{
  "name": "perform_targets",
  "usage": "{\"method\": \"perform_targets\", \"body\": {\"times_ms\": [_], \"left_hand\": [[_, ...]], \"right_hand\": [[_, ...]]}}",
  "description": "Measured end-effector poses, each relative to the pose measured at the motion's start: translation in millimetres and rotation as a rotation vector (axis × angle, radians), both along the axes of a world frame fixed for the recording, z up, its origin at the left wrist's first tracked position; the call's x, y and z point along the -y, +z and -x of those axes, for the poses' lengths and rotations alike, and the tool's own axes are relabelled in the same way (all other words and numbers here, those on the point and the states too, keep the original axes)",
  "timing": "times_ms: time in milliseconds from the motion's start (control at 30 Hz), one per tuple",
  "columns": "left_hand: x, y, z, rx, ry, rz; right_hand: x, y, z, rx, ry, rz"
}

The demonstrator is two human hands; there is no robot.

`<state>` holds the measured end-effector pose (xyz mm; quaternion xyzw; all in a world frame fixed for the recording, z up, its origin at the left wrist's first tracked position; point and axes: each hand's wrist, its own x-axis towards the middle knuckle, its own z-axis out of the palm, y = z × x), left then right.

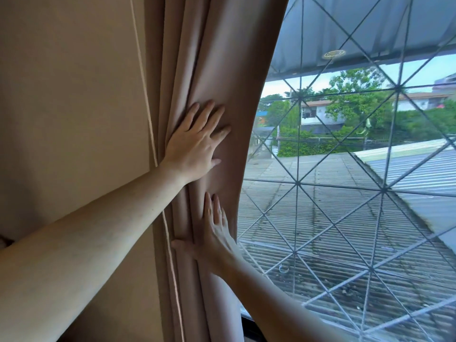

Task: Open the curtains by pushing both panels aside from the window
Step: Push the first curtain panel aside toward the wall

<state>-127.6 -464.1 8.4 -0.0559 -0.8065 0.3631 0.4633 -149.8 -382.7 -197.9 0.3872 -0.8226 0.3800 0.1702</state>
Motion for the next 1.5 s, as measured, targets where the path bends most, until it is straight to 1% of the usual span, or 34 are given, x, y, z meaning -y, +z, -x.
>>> {"method": "perform_targets", "body": {"times_ms": [100, 167, 300, 667, 800, 933, 1033, 1200, 1367, 1500], "left_hand": [[23, -1, -3, 0.007, 0.033, -0.01], [38, -2, -6, 0.012, 0.062, -0.017], [62, -5, -13, 0.023, 0.095, -0.037], [97, -10, -29, 0.025, 0.149, -0.026], [106, -11, -36, 0.034, 0.168, -0.059], [107, -16, -44, 0.043, 0.16, -0.1], [98, -22, -49, 0.055, 0.132, -0.116], [66, -32, -51, 0.043, 0.045, -0.169], [15, -45, -47, 0.032, -0.056, -0.266], [-34, -51, -47, 0.015, -0.15, -0.299]], "right_hand": [[19, -1, -6, 0.068, -0.021, -0.047], [27, -1, -11, 0.1, 0.006, -0.089], [43, 2, -21, 0.076, 0.036, -0.113], [75, 5, -32, 0.122, 0.122, -0.174], [80, 12, -36, 0.16, 0.139, -0.218], [79, 15, -39, 0.148, 0.116, -0.254], [67, 14, -41, 0.133, 0.088, -0.302], [28, 4, -39, 0.038, 0.032, -0.348], [-34, -6, -34, -0.002, -0.075, -0.39], [-95, -6, -33, -0.032, -0.148, -0.401]]}}
